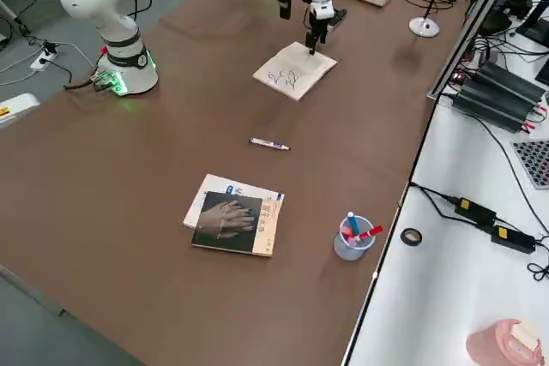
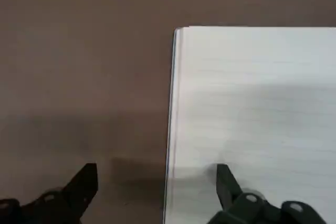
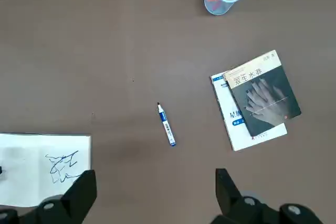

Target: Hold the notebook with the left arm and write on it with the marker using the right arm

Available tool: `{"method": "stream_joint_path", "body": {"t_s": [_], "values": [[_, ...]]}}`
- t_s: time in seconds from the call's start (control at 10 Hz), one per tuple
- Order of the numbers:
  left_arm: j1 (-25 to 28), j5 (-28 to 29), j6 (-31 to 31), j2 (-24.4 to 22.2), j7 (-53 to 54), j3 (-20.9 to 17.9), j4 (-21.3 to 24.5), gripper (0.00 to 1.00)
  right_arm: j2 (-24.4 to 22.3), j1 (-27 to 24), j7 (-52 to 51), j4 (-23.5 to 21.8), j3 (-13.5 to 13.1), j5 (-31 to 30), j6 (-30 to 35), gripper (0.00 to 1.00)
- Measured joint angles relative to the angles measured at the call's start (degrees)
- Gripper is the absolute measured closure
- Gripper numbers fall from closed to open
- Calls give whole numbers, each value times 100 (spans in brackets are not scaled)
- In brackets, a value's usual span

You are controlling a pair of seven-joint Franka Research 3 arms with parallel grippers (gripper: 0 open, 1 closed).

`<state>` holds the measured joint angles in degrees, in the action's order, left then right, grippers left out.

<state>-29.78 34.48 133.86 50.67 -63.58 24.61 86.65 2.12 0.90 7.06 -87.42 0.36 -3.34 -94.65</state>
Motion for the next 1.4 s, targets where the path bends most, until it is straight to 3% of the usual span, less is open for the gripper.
{"method": "stream_joint_path", "body": {"t_s": [1.4], "values": [[-11, 18, 69, 62, 58, -45, -30, 0, 1, -14, -340, -262, -8, 0, -61, 0]]}}
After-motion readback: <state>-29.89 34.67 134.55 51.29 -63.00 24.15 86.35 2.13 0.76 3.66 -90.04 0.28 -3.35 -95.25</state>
